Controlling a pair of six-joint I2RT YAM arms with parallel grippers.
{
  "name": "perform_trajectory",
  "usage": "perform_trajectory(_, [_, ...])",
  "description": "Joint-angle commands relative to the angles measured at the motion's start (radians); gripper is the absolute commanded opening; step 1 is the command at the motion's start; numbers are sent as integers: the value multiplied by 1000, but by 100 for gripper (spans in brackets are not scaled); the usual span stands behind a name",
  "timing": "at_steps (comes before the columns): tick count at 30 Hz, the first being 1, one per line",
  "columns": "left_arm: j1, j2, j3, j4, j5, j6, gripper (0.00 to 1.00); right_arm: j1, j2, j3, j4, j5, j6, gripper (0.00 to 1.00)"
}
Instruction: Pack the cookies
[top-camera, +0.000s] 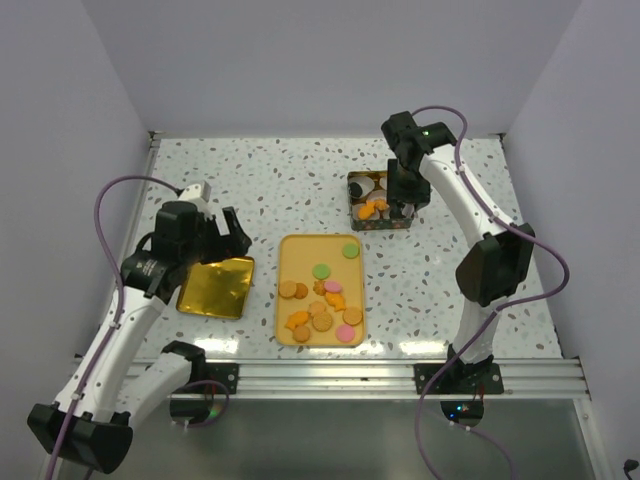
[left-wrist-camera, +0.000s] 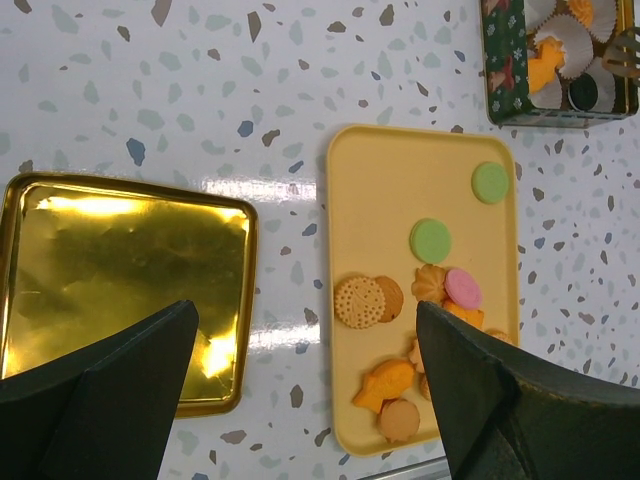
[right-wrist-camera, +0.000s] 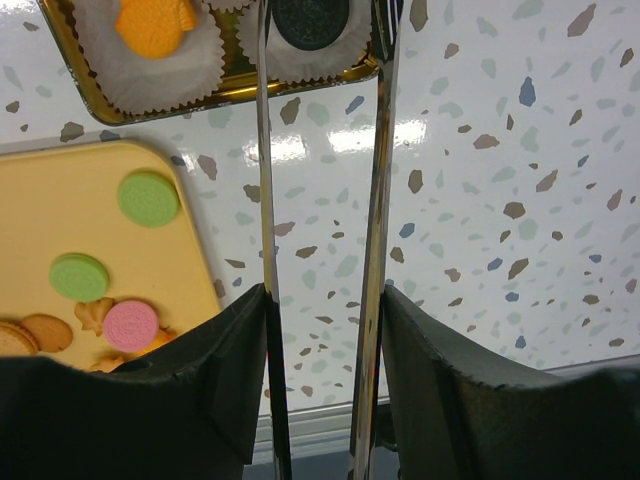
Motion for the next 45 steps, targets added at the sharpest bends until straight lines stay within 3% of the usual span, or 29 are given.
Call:
perform_trajectory(1, [-5, -25, 33, -17, -8, 18, 96, -5, -58, -1, 0, 7, -4, 50])
perform_trajectory(11, [-5, -83, 25, -57, -6, 4, 96, -100, -143, -44, -2, 27, -24, 50])
perform_trajectory(18, [-5, -132, 5, -85, -3, -13, 96, -228, -268, -364, 142, -59, 8, 49])
perform_trajectory(27, [-5, -183, 14, -145, -20, -12, 96, -245, -377, -615, 226, -57, 30, 49])
perform_trajectory(36, [-5, -189, 33, -168, -26, 1, 96, -243, -455, -820, 311, -165, 83, 49])
perform_trajectory(45, [-5, -170, 20, -131, -26, 4, 96, -243, -432, -922, 369, -229, 77, 48])
